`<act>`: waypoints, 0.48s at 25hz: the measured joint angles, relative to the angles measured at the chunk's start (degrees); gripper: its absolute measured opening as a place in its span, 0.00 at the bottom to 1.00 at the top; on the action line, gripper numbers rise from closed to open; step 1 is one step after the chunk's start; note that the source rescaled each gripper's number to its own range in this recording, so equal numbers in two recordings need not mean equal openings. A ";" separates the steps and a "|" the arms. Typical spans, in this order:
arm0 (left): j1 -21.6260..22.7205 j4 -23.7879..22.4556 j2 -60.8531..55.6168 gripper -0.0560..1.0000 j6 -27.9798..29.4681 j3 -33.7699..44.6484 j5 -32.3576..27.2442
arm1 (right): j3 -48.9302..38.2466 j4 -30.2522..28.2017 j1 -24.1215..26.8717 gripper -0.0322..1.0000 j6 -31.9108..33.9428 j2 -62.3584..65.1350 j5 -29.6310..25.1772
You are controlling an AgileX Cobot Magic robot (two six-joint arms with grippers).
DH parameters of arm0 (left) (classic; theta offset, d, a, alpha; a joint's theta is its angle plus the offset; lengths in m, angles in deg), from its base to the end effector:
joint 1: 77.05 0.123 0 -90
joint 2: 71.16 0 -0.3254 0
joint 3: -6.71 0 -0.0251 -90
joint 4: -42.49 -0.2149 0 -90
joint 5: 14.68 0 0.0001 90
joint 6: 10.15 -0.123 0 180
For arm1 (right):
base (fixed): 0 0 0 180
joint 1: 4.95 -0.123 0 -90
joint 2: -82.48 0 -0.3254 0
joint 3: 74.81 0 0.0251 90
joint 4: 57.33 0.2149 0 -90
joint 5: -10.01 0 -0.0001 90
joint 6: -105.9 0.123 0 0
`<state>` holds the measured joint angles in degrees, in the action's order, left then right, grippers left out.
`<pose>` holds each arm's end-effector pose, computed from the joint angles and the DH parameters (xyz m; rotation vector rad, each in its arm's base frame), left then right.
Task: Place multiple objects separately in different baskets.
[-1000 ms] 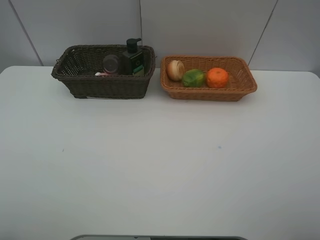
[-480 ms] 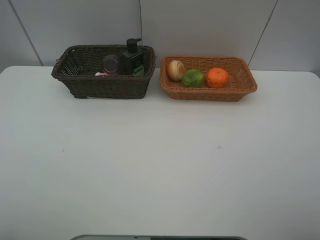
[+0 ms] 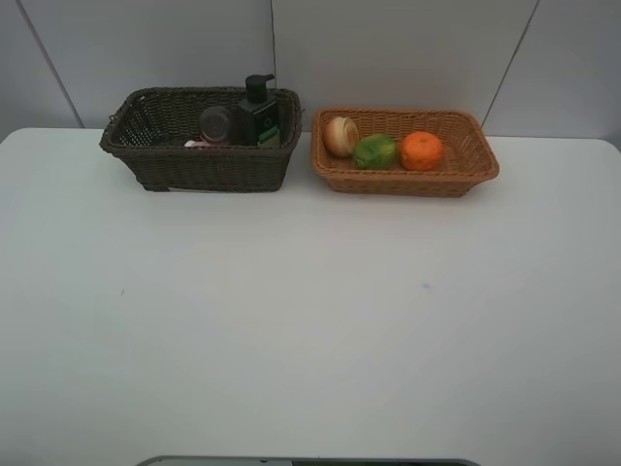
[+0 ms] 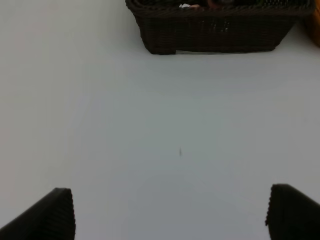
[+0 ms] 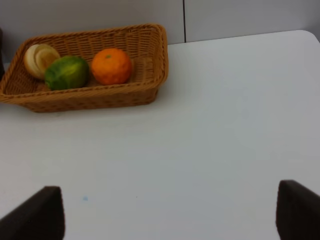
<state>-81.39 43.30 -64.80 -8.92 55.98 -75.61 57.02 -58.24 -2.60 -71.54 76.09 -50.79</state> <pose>-0.0502 0.0023 0.2460 0.0560 2.0344 -0.0780 -0.0518 0.0004 0.2515 0.0873 2.0115 -0.0166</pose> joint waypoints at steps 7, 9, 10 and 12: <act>0.00 0.00 0.00 0.98 -0.05 0.00 0.00 | 0.00 0.00 0.00 0.91 0.00 0.00 0.00; 0.00 0.00 0.00 0.98 -0.05 0.00 0.00 | 0.00 0.00 0.00 0.91 0.00 0.00 0.00; 0.00 0.00 0.00 0.98 -0.05 0.00 0.02 | 0.00 0.00 0.00 0.91 0.00 0.00 0.00; 0.00 0.00 0.00 0.98 -0.05 0.00 0.02 | 0.00 0.00 0.00 0.91 0.00 0.00 0.00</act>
<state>-81.39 43.30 -64.80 -8.96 55.98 -75.60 57.02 -58.24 -2.60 -71.54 76.09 -50.79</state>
